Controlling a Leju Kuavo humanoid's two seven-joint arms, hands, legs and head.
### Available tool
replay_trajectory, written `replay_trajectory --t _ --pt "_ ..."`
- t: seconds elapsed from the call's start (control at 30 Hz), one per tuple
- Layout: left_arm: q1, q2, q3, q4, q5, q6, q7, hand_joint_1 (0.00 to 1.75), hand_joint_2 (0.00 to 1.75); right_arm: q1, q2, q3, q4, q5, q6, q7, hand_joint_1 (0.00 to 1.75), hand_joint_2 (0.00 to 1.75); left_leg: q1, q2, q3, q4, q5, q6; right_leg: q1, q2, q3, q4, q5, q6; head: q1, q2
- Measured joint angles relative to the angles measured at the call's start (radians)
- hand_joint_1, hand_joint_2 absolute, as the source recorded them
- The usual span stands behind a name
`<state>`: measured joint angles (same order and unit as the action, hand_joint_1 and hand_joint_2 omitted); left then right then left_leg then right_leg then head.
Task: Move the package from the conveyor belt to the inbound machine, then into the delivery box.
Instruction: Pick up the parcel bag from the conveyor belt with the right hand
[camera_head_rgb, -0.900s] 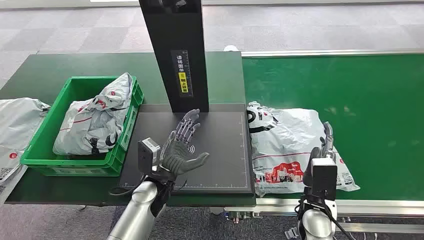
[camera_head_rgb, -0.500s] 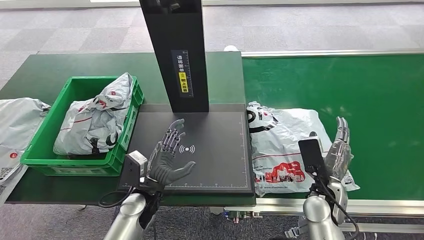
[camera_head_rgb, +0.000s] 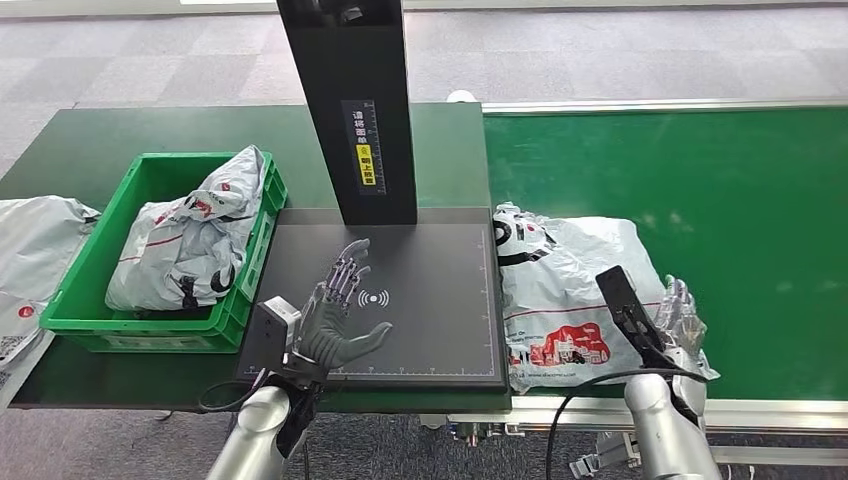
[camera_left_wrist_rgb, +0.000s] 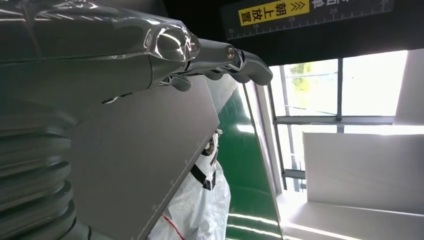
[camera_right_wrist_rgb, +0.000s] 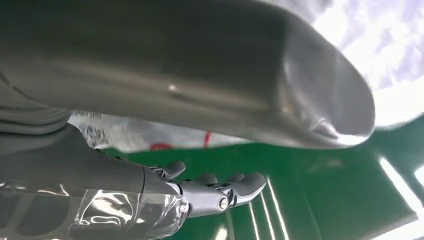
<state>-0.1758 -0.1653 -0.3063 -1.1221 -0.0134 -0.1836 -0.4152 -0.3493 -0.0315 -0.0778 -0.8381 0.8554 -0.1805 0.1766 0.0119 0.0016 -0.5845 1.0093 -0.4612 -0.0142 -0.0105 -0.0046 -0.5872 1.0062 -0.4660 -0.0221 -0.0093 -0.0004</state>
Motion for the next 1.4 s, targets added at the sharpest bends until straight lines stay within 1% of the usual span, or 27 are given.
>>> replay_trajectory --t 0.1,0.17,0.3,0.4,0.53,0.73,0.87,1.1,1.27,1.4 --pt "-0.002 -0.001 0.000 -0.001 -0.008 -0.005 0.015 0.00 1.75 -0.026 -0.015 0.001 0.097 0.023 0.127 -0.002 0.00 0.00 0.000 0.000 0.000 0.000 0.000 0.000 0.000 0.000 0.000 0.000 0.000 0.000 0.000 0.000" --pt "-0.003 -0.001 0.000 -0.001 -0.010 -0.006 0.017 0.00 1.75 -0.037 -0.025 0.005 0.157 0.029 0.182 -0.024 0.00 0.00 0.000 0.000 0.000 0.000 0.000 0.000 0.000 0.000 0.000 0.000 0.000 0.000 0.000 0.000" --pt "-0.006 -0.001 0.000 -0.001 -0.009 -0.009 0.017 0.00 1.75 -0.059 -0.041 0.024 0.242 0.037 0.233 -0.074 0.00 0.00 0.000 0.001 0.001 0.000 0.000 0.000 0.000 0.001 0.000 0.000 0.000 0.000 0.000 0.000" --pt "-0.005 0.000 0.000 -0.001 -0.007 -0.006 0.017 0.00 1.75 -0.073 -0.048 0.036 0.278 0.027 0.212 -0.113 0.00 0.00 0.000 0.002 0.001 0.000 0.000 0.000 0.000 0.001 0.001 0.000 0.000 0.000 0.000 0.000" --pt "0.014 0.004 0.000 -0.016 -0.005 0.003 0.023 0.00 1.75 -0.079 -0.048 0.039 0.292 -0.021 0.139 -0.158 1.74 0.00 0.000 0.002 0.000 0.000 0.000 0.000 0.000 0.001 0.001 0.000 0.000 0.000 0.000 0.000" --pt "0.037 0.011 0.000 -0.042 -0.005 0.008 0.030 0.00 1.75 -0.081 -0.041 0.038 0.277 -0.091 0.108 -0.208 1.75 0.00 0.000 0.001 0.000 0.000 0.000 0.000 0.000 0.001 0.001 0.000 0.000 0.000 0.000 0.000" --pt "0.046 0.015 0.000 -0.052 -0.005 0.014 0.030 0.00 1.75 -0.080 -0.032 0.036 0.256 -0.122 0.074 -0.221 1.75 1.75 0.000 0.001 0.000 0.000 0.000 0.000 0.000 0.001 0.001 0.000 0.000 0.000 0.000 0.000" --pt "0.049 0.019 0.000 -0.057 -0.005 0.020 0.029 0.00 1.75 -0.066 -0.013 0.024 0.198 -0.175 0.046 -0.246 1.75 1.75 0.000 0.001 0.000 0.000 0.000 0.000 0.000 0.001 0.000 0.000 0.000 0.000 0.000 0.000" --pt "0.050 0.019 0.000 -0.065 -0.005 0.025 0.029 0.00 1.75 -0.053 -0.006 0.024 0.152 -0.183 0.045 -0.246 1.75 1.75 0.000 0.001 0.000 0.000 0.000 0.000 0.000 0.001 0.000 0.000 0.000 0.000 0.000 0.000" --pt "0.053 0.019 0.000 -0.075 -0.005 0.029 0.029 0.00 1.75 -0.041 0.000 0.024 0.118 -0.185 0.021 -0.253 1.75 1.75 0.000 0.001 0.000 0.000 0.000 0.000 0.000 0.001 0.000 0.000 0.000 0.000 0.000 0.000"
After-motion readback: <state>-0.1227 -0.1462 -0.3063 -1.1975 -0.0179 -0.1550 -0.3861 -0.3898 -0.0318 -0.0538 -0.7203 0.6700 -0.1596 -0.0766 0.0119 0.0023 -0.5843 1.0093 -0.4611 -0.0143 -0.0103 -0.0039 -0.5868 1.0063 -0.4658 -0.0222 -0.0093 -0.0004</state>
